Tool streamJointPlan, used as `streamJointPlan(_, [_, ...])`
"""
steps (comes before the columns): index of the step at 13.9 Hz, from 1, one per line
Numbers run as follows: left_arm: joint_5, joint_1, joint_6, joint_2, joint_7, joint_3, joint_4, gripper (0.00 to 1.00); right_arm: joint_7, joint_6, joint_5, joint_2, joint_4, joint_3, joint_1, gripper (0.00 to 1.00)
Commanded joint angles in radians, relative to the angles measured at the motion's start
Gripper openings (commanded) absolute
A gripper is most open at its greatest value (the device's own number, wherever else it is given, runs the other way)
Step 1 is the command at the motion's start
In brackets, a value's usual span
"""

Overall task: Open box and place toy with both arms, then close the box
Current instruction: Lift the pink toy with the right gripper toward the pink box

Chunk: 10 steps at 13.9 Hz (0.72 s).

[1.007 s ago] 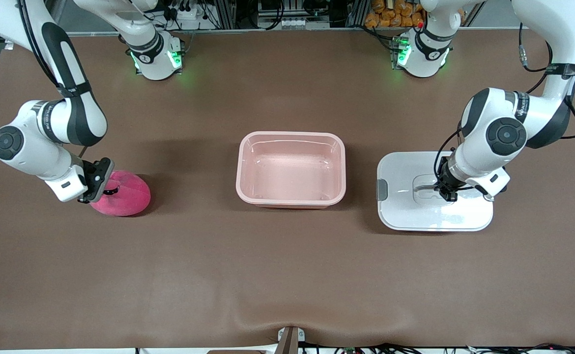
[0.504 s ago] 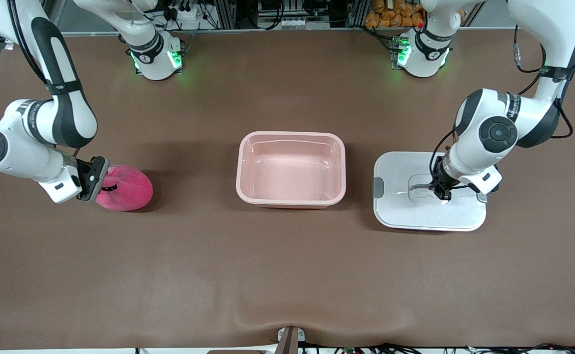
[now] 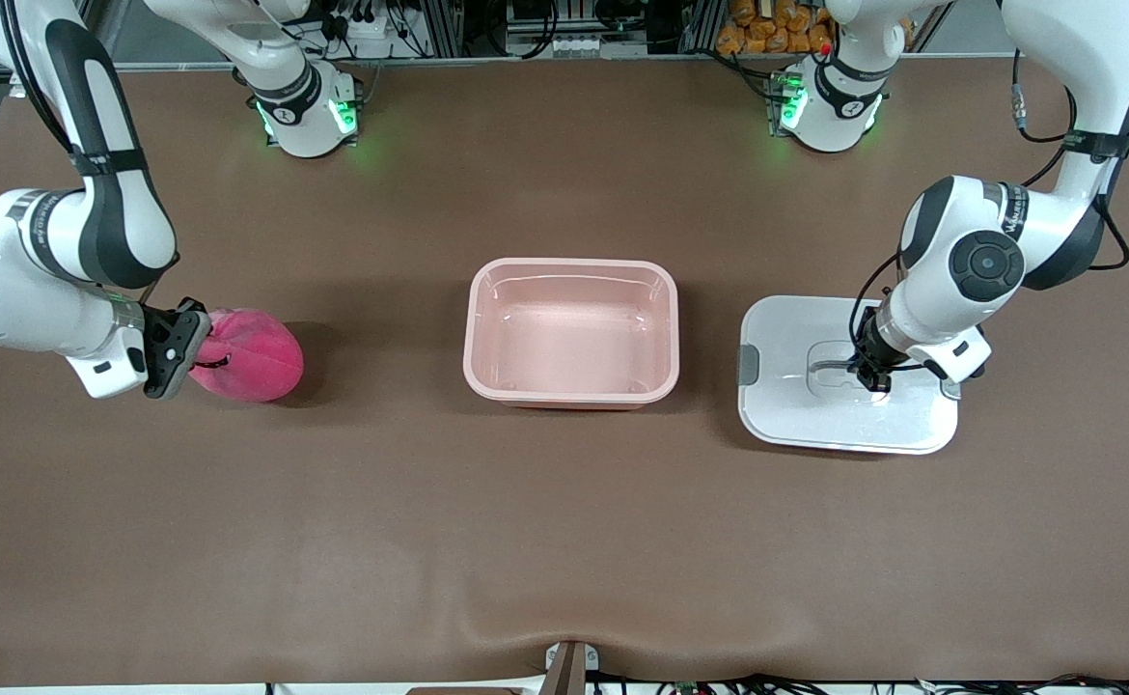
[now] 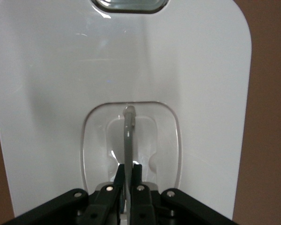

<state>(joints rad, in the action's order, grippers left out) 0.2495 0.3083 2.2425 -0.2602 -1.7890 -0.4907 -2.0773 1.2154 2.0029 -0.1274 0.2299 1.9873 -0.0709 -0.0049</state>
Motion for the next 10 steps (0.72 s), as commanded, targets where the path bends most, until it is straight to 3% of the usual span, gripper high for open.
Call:
streamJointPlan(1, [-0.019,0.031,0.020,0.036,0.028,-0.006,-0.032,0.00,-0.140,-0.070,-0.021,-0.040,-0.013,0.019,0.013,0.00])
streamJointPlan(10, [-0.056,0.034,0.019,0.045,0.054,-0.006,-0.030,0.00,-0.581,-0.213,-0.021,-0.086,-0.085,0.177,0.017,0.00])
